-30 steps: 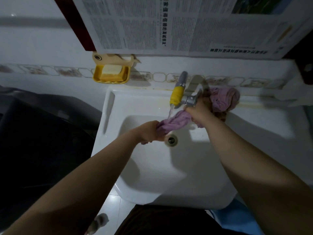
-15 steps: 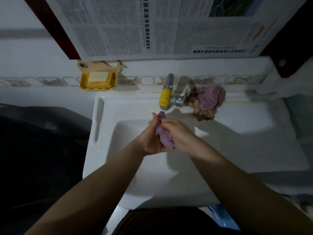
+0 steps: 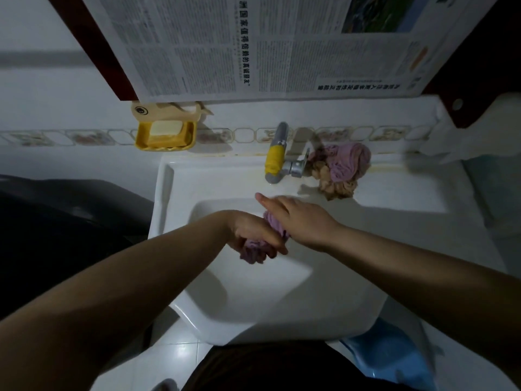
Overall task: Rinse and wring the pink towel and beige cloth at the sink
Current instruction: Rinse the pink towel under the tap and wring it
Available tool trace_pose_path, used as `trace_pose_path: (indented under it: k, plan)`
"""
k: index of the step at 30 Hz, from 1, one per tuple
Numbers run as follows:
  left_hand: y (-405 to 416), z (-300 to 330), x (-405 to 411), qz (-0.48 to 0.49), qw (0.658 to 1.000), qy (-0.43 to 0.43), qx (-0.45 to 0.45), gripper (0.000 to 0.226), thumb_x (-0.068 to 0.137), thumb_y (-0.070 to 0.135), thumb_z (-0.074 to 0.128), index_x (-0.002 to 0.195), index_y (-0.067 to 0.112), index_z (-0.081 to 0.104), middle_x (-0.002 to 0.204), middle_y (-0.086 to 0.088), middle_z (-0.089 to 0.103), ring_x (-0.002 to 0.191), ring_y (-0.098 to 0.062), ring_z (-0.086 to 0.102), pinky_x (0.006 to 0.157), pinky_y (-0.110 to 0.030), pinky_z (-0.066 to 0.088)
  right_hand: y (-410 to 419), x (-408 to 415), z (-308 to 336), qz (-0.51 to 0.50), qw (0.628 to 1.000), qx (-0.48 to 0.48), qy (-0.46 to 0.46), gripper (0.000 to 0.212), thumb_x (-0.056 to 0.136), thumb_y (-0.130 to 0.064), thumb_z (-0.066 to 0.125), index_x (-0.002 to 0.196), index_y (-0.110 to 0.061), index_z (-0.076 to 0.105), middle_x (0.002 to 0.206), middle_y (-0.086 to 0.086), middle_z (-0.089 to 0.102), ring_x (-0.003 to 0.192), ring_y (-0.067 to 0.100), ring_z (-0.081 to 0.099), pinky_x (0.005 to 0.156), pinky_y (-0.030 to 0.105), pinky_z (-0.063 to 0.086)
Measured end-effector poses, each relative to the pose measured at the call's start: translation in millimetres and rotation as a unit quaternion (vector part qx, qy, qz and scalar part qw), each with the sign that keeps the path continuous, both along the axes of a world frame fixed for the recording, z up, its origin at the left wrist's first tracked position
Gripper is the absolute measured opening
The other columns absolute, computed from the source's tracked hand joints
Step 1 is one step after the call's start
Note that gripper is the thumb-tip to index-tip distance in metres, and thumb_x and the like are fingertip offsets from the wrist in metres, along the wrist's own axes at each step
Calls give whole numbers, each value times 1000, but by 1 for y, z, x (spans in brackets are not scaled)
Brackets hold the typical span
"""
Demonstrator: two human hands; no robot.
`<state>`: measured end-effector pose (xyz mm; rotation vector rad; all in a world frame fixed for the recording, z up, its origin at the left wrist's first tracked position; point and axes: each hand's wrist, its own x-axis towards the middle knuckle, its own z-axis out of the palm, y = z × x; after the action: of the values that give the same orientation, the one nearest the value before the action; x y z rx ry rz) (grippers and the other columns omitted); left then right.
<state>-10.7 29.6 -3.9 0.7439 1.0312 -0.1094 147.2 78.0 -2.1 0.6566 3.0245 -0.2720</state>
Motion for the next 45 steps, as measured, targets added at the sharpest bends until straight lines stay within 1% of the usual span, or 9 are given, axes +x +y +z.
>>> trace_pose_path:
  k: [3, 8, 14, 22, 26, 30, 33, 38, 45]
  plan:
    - [-1, -5, 9, 16, 972, 189, 142, 21, 83, 18, 66, 69, 15, 50, 57, -2, 47, 45, -14, 42, 42, -19, 31, -1, 2, -9, -72, 992, -37, -97, 49, 91, -28, 50, 136, -15, 36, 118, 13, 55, 105, 33, 57, 73, 36, 47]
    - [-7, -18, 18, -130, 728, 408, 536, 36, 92, 33, 51, 121, 15, 38, 93, -11, 65, 82, -33, 63, 61, -35, 44, -3, -15, -5, -254, 914, -272, -160, 13, 79, -29, 59, 76, -17, 56, 65, 2, 52, 61, 24, 56, 50, 23, 35]
    - [10, -6, -2, -223, 542, 347, 732, 31, 99, 37, 39, 115, 14, 52, 92, -10, 66, 77, -33, 64, 59, -34, 49, -19, 3, 4, -380, 503, -776, 38, 35, 81, -20, 46, 49, -25, 32, 40, -9, 27, 32, 5, 18, 30, 14, 11]
    - [9, -5, -18, -208, 351, 253, 877, 25, 89, 20, 53, 112, 17, 45, 80, -7, 62, 52, -20, 53, 37, -25, 41, -20, 10, 13, -294, 315, -900, 69, 22, 84, -22, 46, 62, -20, 44, 44, -9, 27, 35, 4, 13, 28, 13, 13]
    - [-9, -15, -15, -157, 599, 388, 683, 27, 89, 32, 51, 111, 17, 54, 91, -7, 66, 72, -29, 66, 55, -29, 46, -16, 10, 7, -429, 377, -805, 164, 12, 93, -18, 47, 82, -15, 51, 52, -2, 49, 35, 4, 39, 33, 12, 30]
    - [-17, -10, -4, 161, 946, 203, 195, 18, 83, 30, 58, 77, 13, 56, 55, -4, 57, 39, -16, 49, 39, -18, 34, -30, 28, 1, -332, 804, -465, 165, 81, 80, -6, 66, 138, -44, 23, 126, 1, 47, 103, 13, 57, 74, 19, 50]
    - [-23, 3, -1, 251, 960, -114, -44, 16, 85, 25, 56, 73, 16, 52, 44, 7, 46, 31, -4, 38, 32, -11, 25, -46, 31, -3, -121, 971, -175, 106, 100, 77, -7, 65, 149, -39, 5, 157, -2, 3, 144, 16, 15, 107, 23, 34]
    - [-31, 27, 12, 90, 922, -359, -115, 26, 72, 38, 75, 67, 17, 61, 43, 7, 44, 29, -4, 40, 31, -8, 33, -25, 16, 20, 36, 941, 110, 319, 25, 90, -21, 56, 113, -13, 50, 130, 14, 38, 119, 35, 42, 94, 39, 47]
    - [-32, 27, 3, 68, 993, -99, -21, 21, 85, 28, 62, 102, 19, 56, 55, 8, 42, 45, -5, 37, 45, -17, 40, -8, 9, 42, 192, 941, 233, 156, 17, 70, -10, 75, 82, -11, 63, 83, 10, 68, 73, 26, 64, 43, 26, 46]
